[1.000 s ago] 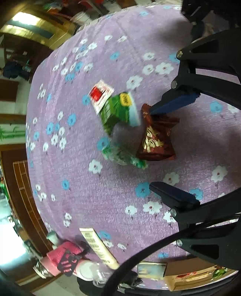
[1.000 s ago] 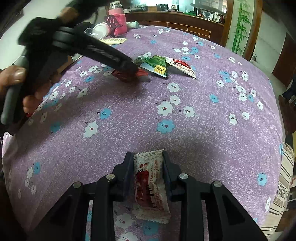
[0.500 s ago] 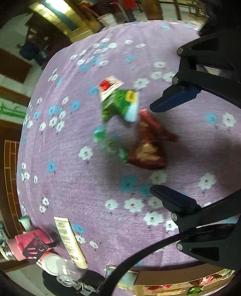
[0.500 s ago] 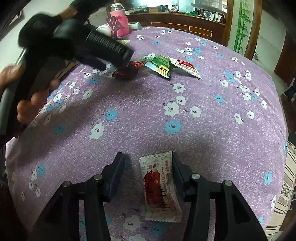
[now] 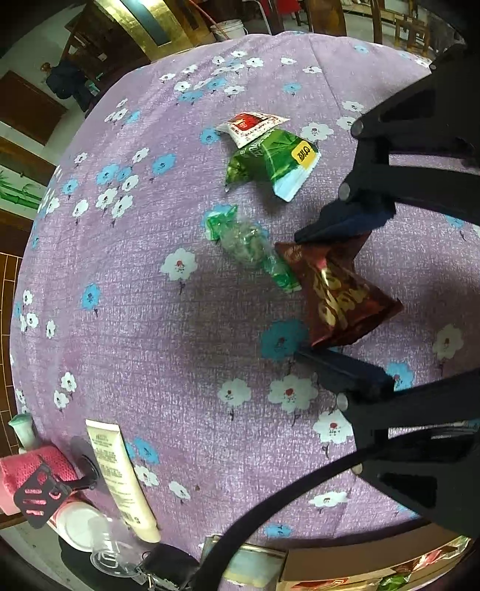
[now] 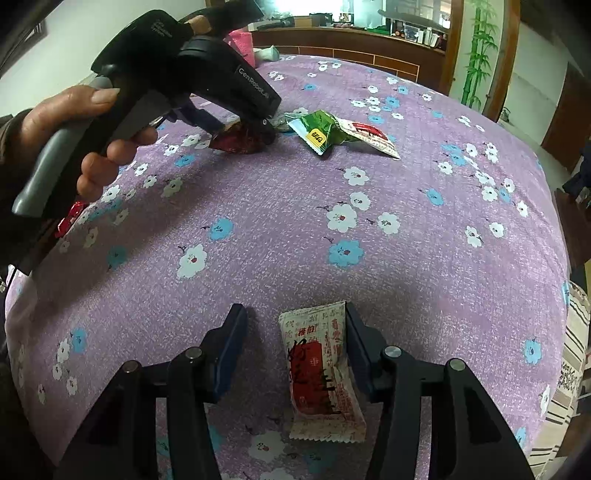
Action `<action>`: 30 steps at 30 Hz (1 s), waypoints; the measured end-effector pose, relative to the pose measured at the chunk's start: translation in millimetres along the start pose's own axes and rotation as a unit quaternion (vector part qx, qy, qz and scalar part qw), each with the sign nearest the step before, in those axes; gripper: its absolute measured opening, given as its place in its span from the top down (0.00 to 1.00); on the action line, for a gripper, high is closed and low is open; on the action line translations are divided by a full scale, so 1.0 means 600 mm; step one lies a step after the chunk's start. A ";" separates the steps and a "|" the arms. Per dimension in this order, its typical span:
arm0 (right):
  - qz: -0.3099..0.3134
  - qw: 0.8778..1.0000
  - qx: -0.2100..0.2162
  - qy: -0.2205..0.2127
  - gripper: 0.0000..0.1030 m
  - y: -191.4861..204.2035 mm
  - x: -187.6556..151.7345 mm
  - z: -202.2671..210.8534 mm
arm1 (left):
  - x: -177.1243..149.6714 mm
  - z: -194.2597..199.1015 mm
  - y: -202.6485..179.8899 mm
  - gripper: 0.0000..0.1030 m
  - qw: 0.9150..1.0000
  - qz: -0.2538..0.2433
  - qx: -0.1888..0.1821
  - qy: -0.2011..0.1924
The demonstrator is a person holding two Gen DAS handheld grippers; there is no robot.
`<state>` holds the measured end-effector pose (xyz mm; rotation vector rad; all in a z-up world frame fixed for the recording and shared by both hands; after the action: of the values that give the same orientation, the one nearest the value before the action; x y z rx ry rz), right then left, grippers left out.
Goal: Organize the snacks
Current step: 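Carry the brown-red bag with left tool while right tool carries the red-white packet to the box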
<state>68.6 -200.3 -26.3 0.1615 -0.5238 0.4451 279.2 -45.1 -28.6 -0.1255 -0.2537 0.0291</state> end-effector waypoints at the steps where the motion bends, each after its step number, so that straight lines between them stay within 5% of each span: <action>1: -0.001 1.000 -0.008 0.000 0.58 -0.001 -0.001 0.001 | 0.004 0.003 0.001 0.54 1.000 0.003 -0.011 0.001; 7: -0.045 0.999 -0.015 -0.004 0.75 -0.020 -0.013 0.012 | -0.035 0.016 0.003 0.56 1.000 -0.020 -0.015 0.000; 18: -0.081 0.996 -0.029 0.000 0.82 -0.016 -0.041 0.030 | -0.183 0.061 -0.002 0.57 0.996 -0.052 -0.068 0.012; 30: -0.175 0.984 0.019 -0.007 0.83 0.017 -0.101 0.060 | -0.323 0.103 0.011 0.57 0.991 -0.075 -0.111 0.010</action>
<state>1.0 -222.7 -26.0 0.2882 -0.4899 0.1117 76.1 -39.8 -18.4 -0.3278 -0.2456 -0.1502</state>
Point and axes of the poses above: each gripper's, at about its wrist camera, not at the fingertips, and z roughly against the way its jaws point, y to its left, x to its top, the point moved 4 cm from there along -z, roughly the way its jaws point, and after that the axes turned 1 degree about y, right-handed, at the moved point
